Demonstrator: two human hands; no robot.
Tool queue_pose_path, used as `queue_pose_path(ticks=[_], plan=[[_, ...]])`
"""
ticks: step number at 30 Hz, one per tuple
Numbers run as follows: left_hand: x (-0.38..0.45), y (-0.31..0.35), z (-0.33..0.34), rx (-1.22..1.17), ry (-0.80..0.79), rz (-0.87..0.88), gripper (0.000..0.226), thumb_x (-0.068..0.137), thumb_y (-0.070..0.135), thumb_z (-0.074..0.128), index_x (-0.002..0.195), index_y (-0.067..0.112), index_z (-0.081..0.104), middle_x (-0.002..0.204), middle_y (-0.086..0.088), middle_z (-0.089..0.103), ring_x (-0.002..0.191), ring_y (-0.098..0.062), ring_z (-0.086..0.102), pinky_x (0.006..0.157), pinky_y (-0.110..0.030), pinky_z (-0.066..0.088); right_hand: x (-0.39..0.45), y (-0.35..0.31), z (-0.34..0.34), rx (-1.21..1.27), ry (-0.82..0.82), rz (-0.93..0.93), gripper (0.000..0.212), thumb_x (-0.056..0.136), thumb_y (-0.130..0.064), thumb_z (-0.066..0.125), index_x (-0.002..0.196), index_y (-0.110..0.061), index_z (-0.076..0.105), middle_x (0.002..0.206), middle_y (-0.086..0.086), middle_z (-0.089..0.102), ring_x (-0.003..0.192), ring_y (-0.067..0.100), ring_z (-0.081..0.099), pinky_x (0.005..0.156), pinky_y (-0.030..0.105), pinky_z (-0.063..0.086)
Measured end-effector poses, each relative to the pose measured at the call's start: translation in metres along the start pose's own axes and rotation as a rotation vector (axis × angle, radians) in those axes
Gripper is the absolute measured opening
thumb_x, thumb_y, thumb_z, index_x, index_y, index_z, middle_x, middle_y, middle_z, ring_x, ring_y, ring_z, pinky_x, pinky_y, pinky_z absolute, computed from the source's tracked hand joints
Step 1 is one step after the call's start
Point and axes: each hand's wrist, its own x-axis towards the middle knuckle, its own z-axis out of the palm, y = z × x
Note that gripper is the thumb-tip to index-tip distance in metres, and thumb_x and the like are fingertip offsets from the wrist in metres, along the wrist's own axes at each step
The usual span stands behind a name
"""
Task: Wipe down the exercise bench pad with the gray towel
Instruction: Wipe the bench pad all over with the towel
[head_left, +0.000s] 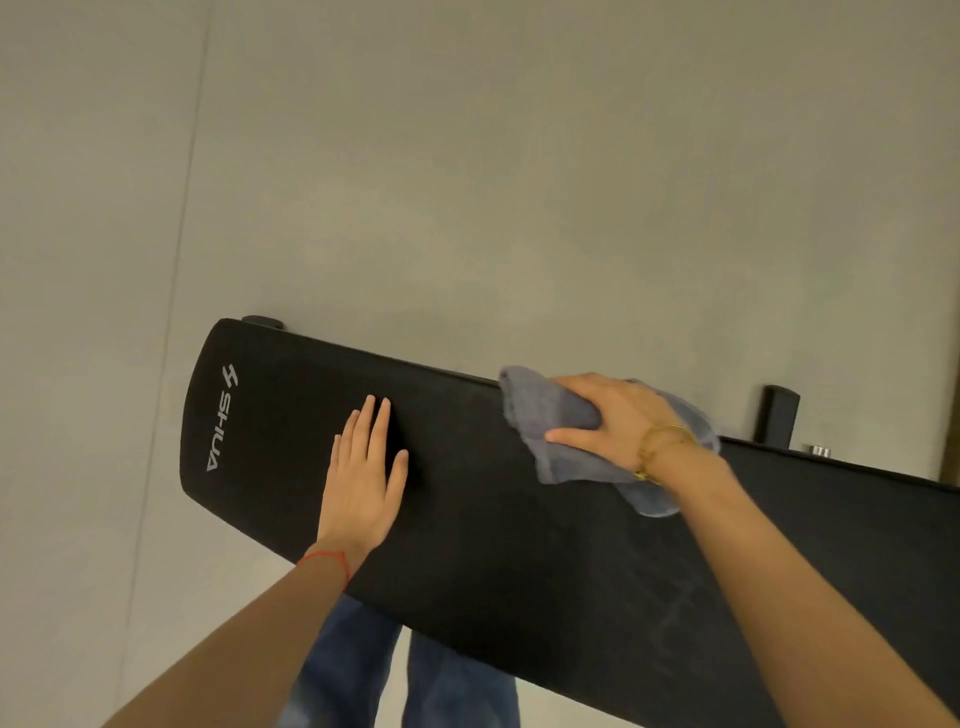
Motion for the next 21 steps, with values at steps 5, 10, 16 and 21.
queue_pose_path(ticks=[5, 10, 16, 21], plan=[[0.015, -0.027, 0.001, -0.038, 0.034, -0.026, 0.059, 0.103, 0.043, 0.027, 0.155, 0.027, 0.004, 0.163, 0.007, 0.002, 0.15, -0.014, -0.001, 0.123, -0.039, 0.005, 0.12, -0.108, 0.042, -0.078, -0.12, -0.081, 0.069, 0.082, -0.062, 0.055, 0.143, -0.036, 0.033, 0.14, 0.0, 0.048, 0.123, 0.029, 0.051, 0.099, 0.042, 0.042], [0.027, -0.05, -0.003, -0.097, 0.07, -0.136, 0.061, 0.102, 0.043, 0.029, 0.155, 0.023, 0.007, 0.163, 0.003, 0.005, 0.151, -0.019, 0.005, 0.123, -0.04, 0.009, 0.133, -0.121, 0.045, -0.072, -0.121, -0.121, 0.068, 0.085, -0.059, 0.053, 0.145, -0.038, 0.027, 0.143, -0.003, 0.045, 0.125, 0.027, 0.05, 0.098, 0.041, 0.04], [0.041, -0.084, -0.015, -0.093, 0.059, -0.155, 0.061, 0.102, 0.046, 0.024, 0.155, 0.023, 0.007, 0.163, 0.002, 0.006, 0.151, -0.02, 0.005, 0.123, -0.041, 0.009, 0.065, -0.071, 0.023, -0.055, -0.031, -0.089, 0.068, 0.084, -0.065, 0.05, 0.144, -0.045, 0.026, 0.143, -0.014, 0.043, 0.125, 0.017, 0.049, 0.095, 0.029, 0.04], [0.06, -0.133, -0.023, -0.086, 0.063, -0.179, 0.061, 0.101, 0.046, 0.024, 0.155, 0.022, 0.008, 0.163, 0.0, 0.009, 0.15, -0.021, 0.007, 0.123, -0.042, 0.01, 0.113, -0.112, 0.035, -0.1, -0.067, -0.07, 0.066, 0.086, -0.062, 0.05, 0.145, -0.041, 0.027, 0.144, -0.011, 0.044, 0.124, 0.021, 0.051, 0.097, 0.035, 0.042]])
